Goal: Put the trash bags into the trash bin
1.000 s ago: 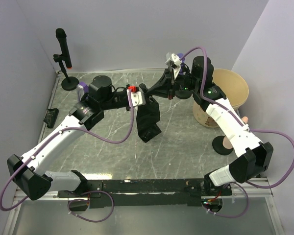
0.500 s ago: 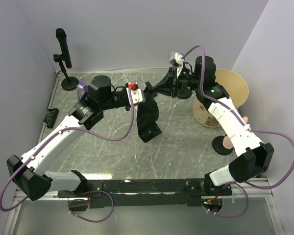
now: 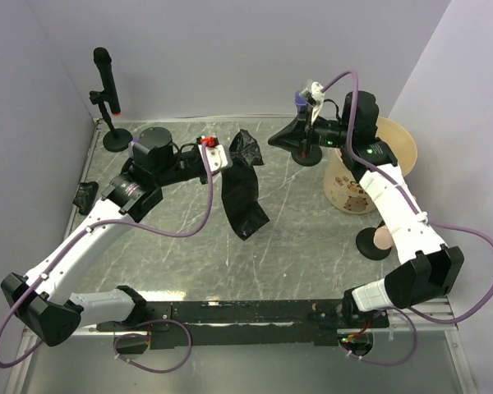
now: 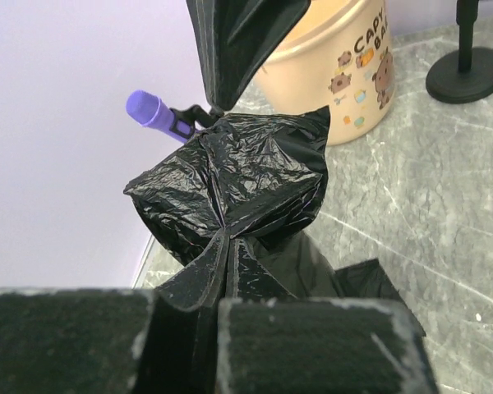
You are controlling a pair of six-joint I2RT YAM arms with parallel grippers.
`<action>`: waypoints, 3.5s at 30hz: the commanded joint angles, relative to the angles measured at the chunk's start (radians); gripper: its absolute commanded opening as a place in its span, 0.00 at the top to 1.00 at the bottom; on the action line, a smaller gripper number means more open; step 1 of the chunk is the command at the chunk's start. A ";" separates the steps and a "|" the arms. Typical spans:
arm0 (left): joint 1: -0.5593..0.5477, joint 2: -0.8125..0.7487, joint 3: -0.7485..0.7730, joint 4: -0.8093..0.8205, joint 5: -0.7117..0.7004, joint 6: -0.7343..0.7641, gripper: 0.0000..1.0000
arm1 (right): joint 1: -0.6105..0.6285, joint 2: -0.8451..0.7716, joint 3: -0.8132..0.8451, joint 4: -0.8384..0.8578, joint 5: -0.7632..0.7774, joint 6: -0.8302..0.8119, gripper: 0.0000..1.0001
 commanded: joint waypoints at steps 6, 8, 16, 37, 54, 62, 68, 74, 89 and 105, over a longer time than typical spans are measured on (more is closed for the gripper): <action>0.000 -0.013 -0.011 0.080 0.029 -0.055 0.99 | 0.002 -0.016 -0.017 0.214 -0.113 0.209 0.60; 0.002 -0.010 -0.014 0.089 0.031 -0.059 0.99 | 0.005 -0.002 -0.040 0.365 -0.175 0.344 0.53; -0.001 0.006 -0.002 0.121 0.056 -0.072 0.99 | 0.056 0.054 -0.023 0.418 -0.202 0.410 0.49; -0.009 0.010 -0.019 0.192 0.072 -0.046 0.99 | 0.041 0.063 -0.010 0.438 -0.211 0.418 0.41; -0.039 -0.011 -0.051 0.245 0.008 -0.045 0.99 | 0.085 0.076 -0.010 0.486 -0.202 0.447 0.42; -0.039 -0.017 -0.067 0.268 0.003 -0.048 0.99 | 0.073 0.047 -0.016 0.440 -0.194 0.390 0.61; -0.042 -0.016 -0.067 0.261 0.008 -0.040 0.99 | 0.073 0.048 -0.008 0.449 -0.183 0.387 0.90; -0.036 -0.008 -0.024 0.164 -0.023 -0.095 0.72 | 0.064 0.048 0.003 0.463 -0.183 0.392 1.00; 0.191 0.262 0.374 -0.091 0.480 -0.811 0.60 | 0.094 -0.012 0.026 0.059 -0.069 -0.135 1.00; 0.200 0.305 0.341 0.011 0.617 -0.965 0.71 | 0.166 -0.059 0.009 -0.013 0.093 -0.294 1.00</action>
